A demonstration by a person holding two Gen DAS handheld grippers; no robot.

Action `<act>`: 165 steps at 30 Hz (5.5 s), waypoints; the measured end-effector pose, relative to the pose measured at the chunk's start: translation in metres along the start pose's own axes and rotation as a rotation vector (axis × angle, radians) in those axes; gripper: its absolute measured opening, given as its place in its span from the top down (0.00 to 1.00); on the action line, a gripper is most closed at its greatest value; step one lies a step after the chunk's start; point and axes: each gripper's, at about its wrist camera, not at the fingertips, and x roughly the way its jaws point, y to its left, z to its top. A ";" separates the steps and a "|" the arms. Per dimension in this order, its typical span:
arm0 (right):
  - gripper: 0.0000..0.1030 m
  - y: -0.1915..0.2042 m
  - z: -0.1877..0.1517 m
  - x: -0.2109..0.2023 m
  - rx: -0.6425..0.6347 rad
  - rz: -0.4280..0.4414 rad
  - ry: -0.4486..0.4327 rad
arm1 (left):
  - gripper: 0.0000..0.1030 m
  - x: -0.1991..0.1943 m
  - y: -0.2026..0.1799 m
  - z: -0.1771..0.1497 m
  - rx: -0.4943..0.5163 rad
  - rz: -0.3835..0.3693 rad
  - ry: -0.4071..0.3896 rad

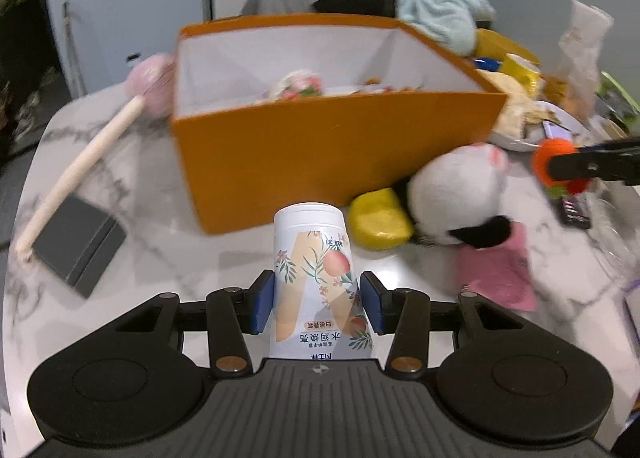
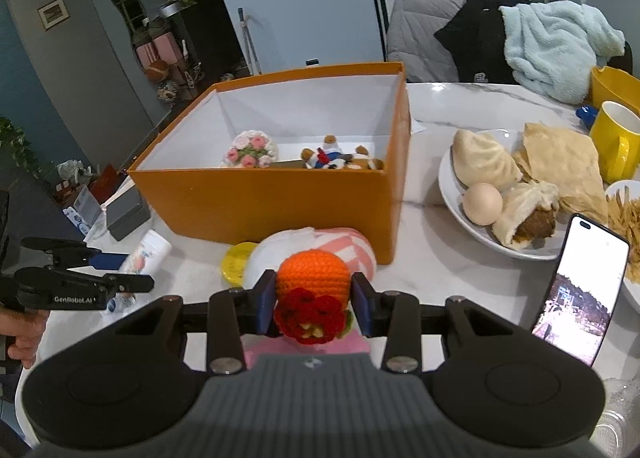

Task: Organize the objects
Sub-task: 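Lift the can and crocheted ball and carry them over the orange box, then lower the can and crocheted ball into the orange box and open both tools, then move the left tool to the striped plush while the right tool moves to the pink wallet, then grasp the white plush with pink stripes with the left tool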

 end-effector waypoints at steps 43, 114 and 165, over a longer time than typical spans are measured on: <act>0.59 0.042 0.156 0.161 0.003 -0.045 0.047 | 0.48 0.099 0.039 0.168 0.036 0.247 0.089; 0.56 0.043 0.138 0.153 0.026 -0.120 0.005 | 0.59 0.048 0.049 0.171 -0.021 0.258 0.003; 0.54 -0.027 -0.001 0.020 0.078 -0.051 0.010 | 0.27 0.034 -0.055 0.045 -0.029 -0.039 -0.172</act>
